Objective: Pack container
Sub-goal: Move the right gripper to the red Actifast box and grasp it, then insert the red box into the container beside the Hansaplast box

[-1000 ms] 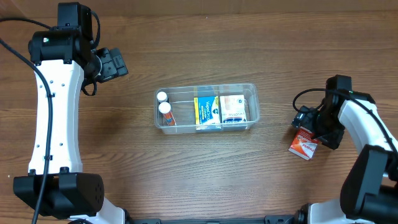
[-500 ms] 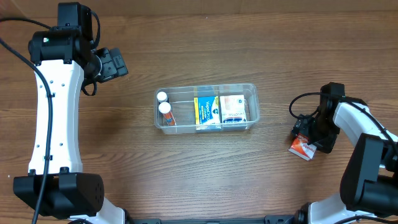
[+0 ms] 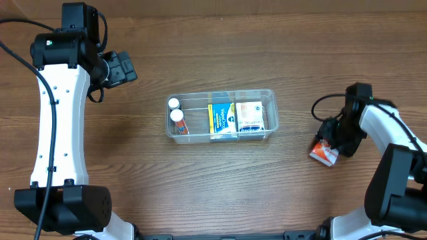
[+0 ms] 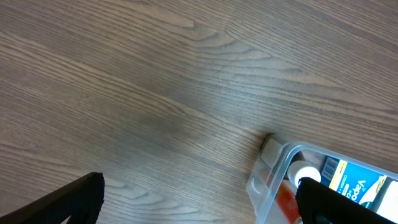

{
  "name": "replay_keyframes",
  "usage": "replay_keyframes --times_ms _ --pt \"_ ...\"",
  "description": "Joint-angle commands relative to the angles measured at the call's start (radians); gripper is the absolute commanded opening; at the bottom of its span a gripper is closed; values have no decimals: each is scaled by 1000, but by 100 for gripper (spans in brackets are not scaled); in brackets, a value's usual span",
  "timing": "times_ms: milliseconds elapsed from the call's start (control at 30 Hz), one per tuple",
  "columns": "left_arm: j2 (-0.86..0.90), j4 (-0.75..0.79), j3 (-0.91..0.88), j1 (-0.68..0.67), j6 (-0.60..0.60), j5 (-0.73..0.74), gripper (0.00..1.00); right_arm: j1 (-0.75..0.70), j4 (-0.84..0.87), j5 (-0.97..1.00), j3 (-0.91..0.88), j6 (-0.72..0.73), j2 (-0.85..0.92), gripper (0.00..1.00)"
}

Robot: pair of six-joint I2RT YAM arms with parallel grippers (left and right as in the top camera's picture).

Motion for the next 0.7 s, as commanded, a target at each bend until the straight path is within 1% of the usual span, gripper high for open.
replay_keyframes --times_ms 0,100,167,233,400,467,533,667 --pt "-7 4 22 -1 23 1 100 67 -70 -24 196 -4 -29 62" --pt "-7 15 22 -1 22 2 100 189 -205 -24 448 -47 -61 62" --pt "-7 15 22 -1 22 2 100 274 -260 -24 576 -47 -63 62" --pt "-7 14 22 -1 22 2 100 358 -274 -24 657 -46 -63 62" --pt "-7 14 22 -1 22 2 100 560 -231 -23 679 -44 -39 63" --pt "-7 14 22 -1 22 2 100 607 -224 -19 669 -73 -8 63" --pt "-7 14 22 -1 22 2 100 629 -225 -21 662 -112 37 63" --pt "-7 15 22 -1 23 2 100 631 -220 -20 637 -122 104 63"
